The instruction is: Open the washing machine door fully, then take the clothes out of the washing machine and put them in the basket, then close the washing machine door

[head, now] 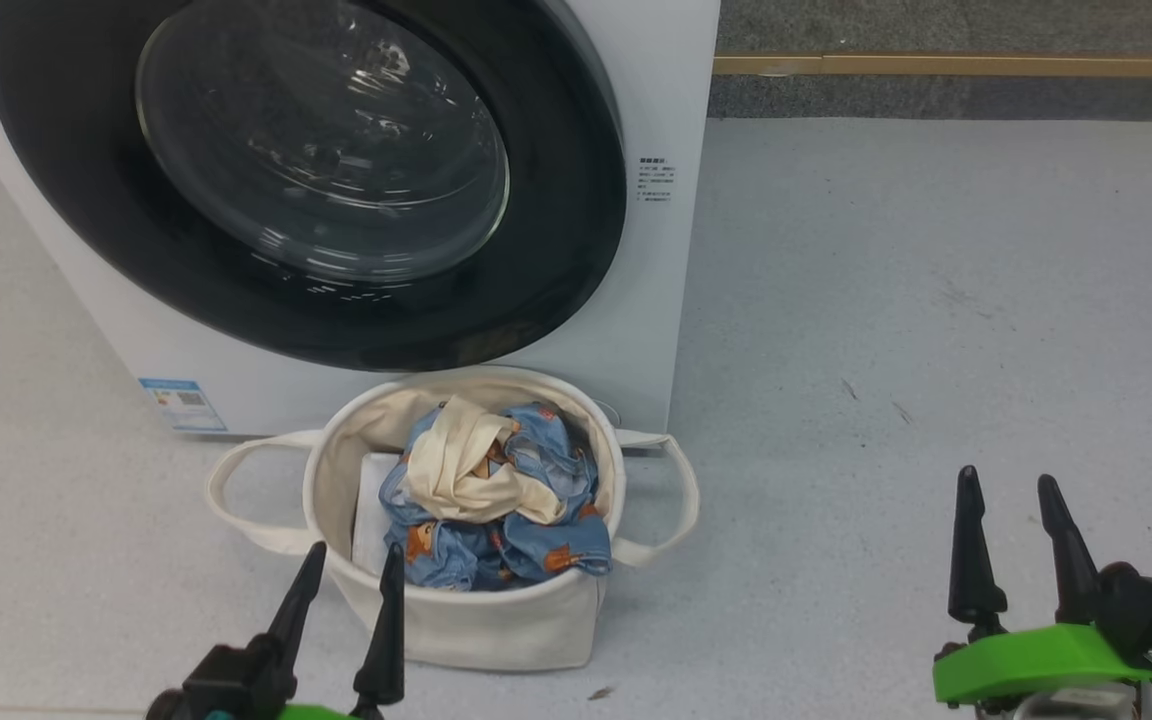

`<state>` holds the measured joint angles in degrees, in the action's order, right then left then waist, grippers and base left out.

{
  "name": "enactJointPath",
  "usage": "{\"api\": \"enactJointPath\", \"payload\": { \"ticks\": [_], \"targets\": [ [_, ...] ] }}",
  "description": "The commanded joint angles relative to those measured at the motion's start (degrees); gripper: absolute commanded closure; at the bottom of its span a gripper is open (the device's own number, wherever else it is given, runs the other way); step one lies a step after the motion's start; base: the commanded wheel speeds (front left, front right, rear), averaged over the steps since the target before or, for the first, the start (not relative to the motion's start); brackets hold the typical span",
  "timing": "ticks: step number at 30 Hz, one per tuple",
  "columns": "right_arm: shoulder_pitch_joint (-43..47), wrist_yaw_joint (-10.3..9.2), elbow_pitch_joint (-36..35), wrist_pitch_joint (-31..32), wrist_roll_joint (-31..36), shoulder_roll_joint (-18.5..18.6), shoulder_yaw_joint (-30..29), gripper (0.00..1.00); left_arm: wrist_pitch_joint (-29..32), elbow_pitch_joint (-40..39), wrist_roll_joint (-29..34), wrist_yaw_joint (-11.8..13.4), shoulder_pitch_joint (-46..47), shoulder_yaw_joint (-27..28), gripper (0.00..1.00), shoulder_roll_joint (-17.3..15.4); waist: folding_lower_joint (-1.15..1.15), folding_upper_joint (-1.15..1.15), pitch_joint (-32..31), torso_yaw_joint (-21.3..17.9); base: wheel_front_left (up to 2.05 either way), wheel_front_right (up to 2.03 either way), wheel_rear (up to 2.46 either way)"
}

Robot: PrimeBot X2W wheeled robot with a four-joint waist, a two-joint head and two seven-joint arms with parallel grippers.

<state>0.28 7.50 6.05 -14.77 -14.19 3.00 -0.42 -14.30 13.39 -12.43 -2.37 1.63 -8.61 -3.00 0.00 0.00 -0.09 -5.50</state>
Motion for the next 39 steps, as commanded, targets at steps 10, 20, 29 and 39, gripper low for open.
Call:
{"api": "enactJointPath", "payload": {
  "ticks": [10,20,29,39],
  "targets": [
    [-1.61,-0.01,-0.41,-0.23,1.64,-0.09,0.22,0.00,-0.70,-1.17,1.28,-0.38,1.65,2.15,0.00,0.05,0.00,0.00,-0.39,0.15,0.00,0.00,0.00],
    [-2.08,-0.01,-0.31,-0.23,0.86,-0.12,0.47,0.00,-0.70,-0.89,1.80,-0.68,1.69,2.15,0.00,0.08,0.00,0.00,-0.16,-0.13,0.00,0.00,0.00],
    [-2.44,-0.01,-0.15,-0.23,0.65,-0.12,0.47,0.00,-0.70,-0.73,1.98,-0.64,1.94,2.22,0.00,0.10,0.00,0.00,-0.02,-0.28,0.00,0.00,0.00],
    [-2.54,-0.01,-0.23,-0.23,0.83,-0.12,0.55,0.00,-0.70,-0.61,1.84,-0.73,1.83,2.09,0.00,0.12,0.00,0.00,-0.22,-0.22,0.00,0.00,0.00]
  ]
}}
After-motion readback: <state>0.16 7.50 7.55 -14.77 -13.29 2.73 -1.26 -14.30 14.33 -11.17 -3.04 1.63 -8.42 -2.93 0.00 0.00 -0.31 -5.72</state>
